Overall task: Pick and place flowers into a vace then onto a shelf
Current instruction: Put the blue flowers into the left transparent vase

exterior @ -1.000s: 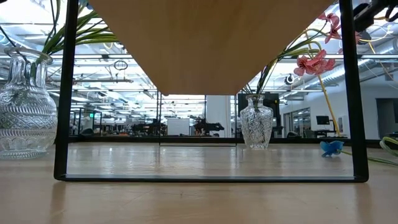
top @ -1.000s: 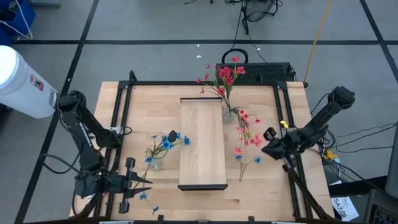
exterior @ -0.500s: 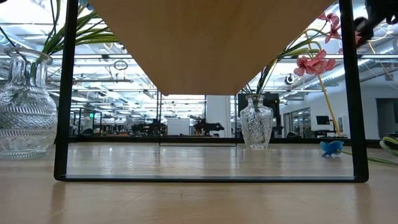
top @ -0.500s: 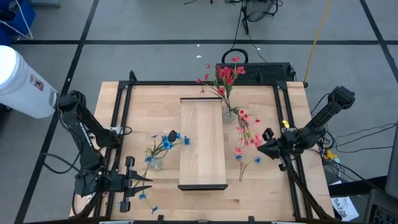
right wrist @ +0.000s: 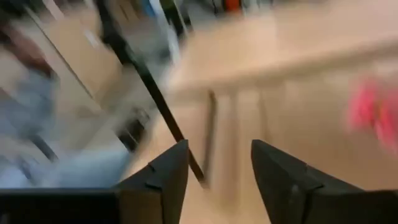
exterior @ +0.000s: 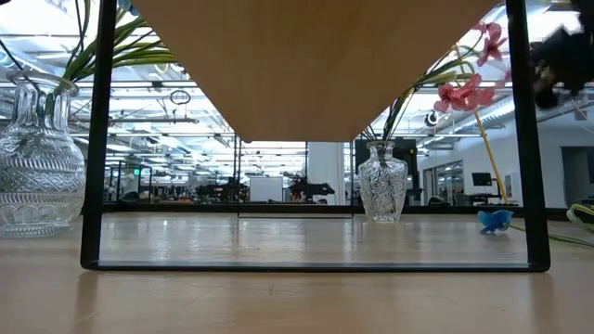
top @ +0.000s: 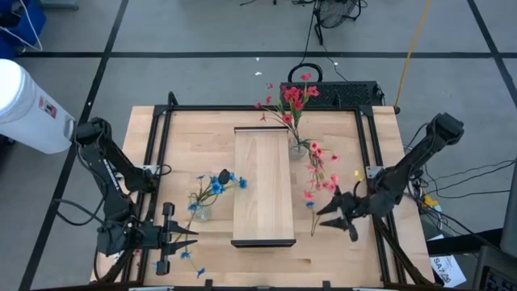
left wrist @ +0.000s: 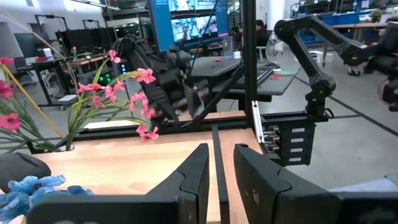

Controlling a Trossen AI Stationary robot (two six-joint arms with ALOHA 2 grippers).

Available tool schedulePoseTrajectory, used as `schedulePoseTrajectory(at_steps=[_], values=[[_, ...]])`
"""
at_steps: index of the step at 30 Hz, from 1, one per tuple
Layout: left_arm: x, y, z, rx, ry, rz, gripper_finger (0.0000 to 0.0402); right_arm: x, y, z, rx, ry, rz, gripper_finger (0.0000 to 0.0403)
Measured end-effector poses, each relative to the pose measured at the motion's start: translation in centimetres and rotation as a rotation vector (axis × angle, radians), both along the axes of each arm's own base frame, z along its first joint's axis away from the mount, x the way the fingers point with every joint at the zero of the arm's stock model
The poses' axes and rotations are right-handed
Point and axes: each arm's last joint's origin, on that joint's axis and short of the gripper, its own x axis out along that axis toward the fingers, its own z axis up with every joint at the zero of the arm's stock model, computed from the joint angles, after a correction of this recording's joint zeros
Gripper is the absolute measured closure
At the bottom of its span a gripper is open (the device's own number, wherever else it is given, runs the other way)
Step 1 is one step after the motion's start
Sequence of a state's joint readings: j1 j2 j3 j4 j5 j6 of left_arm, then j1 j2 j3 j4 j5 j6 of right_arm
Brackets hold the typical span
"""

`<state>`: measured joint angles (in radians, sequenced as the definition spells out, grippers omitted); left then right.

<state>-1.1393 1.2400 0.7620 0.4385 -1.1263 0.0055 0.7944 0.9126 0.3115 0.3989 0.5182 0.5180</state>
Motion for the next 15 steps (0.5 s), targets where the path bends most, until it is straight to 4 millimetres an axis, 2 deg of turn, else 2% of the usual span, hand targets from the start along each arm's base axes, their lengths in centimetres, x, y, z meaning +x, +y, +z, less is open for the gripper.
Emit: schedulePoseTrajectory(at_steps=[6,8,15], values=[[0.0,0.0,0.0,-0.016,0.001,0.001,0.0321,0.4,0.8,-2.0,-0.142,0.182,0.078,0.0231],[0.0,0.0,0.0,-0.018,0.001,0.000,0.0321,0.2,0.5,-3.1,-0.206,0.266,0.071,0.0235],[0.0,0.0,0.0,-0.017,0.003,0.001,0.0321,-0.8,-0.4,-5.0,-0.288,0.475,0.040,0.0239]])
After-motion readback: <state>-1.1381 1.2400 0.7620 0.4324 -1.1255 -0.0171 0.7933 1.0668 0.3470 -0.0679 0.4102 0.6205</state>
